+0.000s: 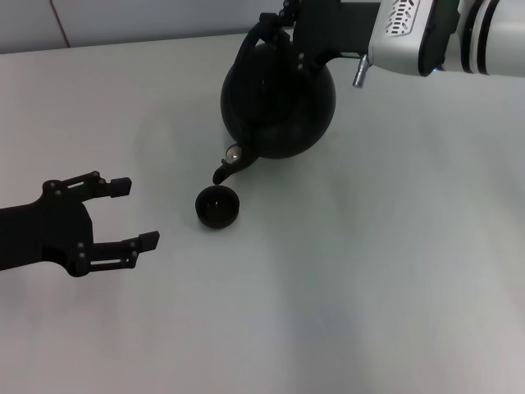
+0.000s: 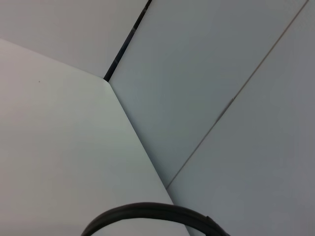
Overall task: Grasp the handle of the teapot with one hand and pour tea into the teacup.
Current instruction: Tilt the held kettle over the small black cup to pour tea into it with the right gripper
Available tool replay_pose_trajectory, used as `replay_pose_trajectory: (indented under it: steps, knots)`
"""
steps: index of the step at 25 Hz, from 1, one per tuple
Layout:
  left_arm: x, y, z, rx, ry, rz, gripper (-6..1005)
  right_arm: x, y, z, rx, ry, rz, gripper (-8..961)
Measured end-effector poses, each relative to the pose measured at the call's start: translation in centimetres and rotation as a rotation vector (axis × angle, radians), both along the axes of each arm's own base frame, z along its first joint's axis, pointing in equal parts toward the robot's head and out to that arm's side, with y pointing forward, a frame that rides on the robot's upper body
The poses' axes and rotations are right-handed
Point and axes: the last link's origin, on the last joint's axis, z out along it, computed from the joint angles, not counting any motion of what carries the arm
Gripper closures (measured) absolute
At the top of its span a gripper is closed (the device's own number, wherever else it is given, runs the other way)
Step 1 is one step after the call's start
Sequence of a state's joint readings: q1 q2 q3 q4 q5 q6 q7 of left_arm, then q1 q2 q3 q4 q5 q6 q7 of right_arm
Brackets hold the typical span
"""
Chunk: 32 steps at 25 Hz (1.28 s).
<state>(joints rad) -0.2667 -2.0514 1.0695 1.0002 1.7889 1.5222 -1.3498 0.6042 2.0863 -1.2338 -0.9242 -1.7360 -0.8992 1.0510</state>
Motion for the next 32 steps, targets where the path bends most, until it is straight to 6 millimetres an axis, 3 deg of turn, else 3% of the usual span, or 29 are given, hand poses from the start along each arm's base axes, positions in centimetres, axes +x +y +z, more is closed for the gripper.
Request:
replay_pose_trajectory:
  steps: [32]
  knots:
    - [0.29, 0.33, -0.14, 0.008, 0.001, -0.006, 137, -0.76, -0.13, 0.24, 0.023, -0.116, 0.077, 864]
